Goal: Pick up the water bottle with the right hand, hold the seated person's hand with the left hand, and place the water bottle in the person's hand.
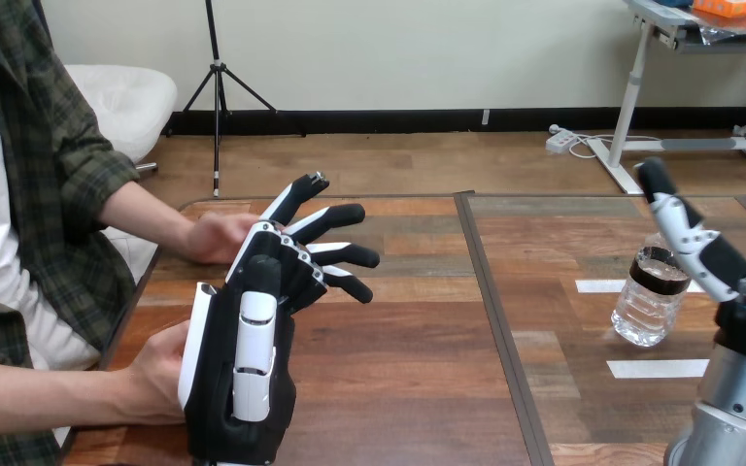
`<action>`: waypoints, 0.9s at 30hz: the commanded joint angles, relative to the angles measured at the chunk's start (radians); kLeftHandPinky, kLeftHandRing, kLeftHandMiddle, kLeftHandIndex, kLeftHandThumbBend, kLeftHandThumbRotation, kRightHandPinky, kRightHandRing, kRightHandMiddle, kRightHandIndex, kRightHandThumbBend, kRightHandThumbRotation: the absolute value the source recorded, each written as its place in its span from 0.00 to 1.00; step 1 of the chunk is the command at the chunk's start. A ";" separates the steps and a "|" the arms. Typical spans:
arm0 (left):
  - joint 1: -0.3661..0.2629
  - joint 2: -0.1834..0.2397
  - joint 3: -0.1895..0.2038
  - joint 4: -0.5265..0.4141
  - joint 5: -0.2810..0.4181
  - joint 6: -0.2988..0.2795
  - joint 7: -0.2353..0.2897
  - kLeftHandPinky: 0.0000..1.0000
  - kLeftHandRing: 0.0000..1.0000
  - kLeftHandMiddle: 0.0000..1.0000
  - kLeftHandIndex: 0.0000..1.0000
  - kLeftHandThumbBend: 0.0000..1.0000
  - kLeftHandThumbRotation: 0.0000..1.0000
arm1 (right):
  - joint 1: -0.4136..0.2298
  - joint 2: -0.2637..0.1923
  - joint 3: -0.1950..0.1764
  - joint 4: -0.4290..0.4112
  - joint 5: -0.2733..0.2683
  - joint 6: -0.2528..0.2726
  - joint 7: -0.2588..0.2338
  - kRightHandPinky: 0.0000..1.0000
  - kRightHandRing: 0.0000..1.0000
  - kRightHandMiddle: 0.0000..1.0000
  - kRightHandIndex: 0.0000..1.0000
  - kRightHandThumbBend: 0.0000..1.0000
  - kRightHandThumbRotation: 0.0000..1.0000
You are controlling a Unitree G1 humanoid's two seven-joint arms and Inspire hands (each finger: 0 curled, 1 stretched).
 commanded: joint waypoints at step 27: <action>-0.043 -0.023 -0.001 0.003 -0.005 -0.015 -0.008 0.44 0.59 0.72 0.83 0.43 1.00 | -0.099 -0.056 0.019 0.008 0.115 0.259 0.089 0.88 0.90 0.86 0.77 0.73 0.32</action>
